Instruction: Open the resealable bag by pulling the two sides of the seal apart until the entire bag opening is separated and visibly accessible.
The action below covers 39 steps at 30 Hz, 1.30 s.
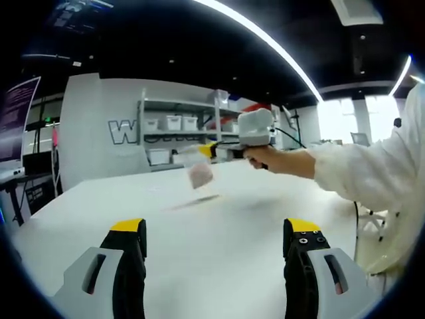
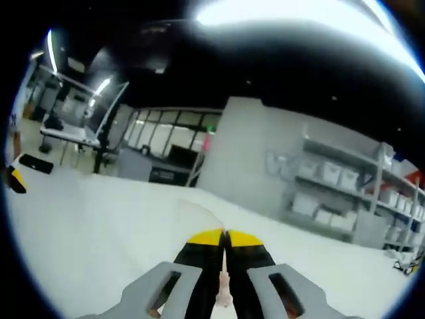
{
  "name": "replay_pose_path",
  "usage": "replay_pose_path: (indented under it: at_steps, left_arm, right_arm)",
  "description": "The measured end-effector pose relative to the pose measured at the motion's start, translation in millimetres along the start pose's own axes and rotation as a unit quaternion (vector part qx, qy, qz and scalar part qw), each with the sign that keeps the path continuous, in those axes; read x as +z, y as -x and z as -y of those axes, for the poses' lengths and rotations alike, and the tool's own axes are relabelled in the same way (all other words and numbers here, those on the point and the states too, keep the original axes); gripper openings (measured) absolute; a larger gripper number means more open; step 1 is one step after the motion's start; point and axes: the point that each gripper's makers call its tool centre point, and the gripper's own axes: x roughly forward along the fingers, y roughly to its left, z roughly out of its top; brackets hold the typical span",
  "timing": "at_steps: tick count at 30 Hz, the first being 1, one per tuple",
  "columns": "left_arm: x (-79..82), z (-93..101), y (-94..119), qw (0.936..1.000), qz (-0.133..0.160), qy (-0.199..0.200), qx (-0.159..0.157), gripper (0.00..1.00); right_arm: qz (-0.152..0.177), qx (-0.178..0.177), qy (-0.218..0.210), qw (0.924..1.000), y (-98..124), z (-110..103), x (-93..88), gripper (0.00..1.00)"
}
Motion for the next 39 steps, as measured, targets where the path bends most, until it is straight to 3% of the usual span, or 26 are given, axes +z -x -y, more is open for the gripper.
replay_pose_path:
  at_steps: [29, 39]
  left_arm:
    - [-2.3, -0.1, 0.9, 1.0, -0.002, -0.002, 0.004, 0.83]
    - [-2.8, -1.1, 2.4, 1.0, -0.001, 0.0, 0.005, 0.83]
  right_arm:
    - [0.0, 0.005, 0.013, 0.9999, 3.5, -1.8, -3.8, 0.0]
    - [0.0, 0.017, 0.025, 0.9996, 9.8, -12.0, -5.0, 0.0]
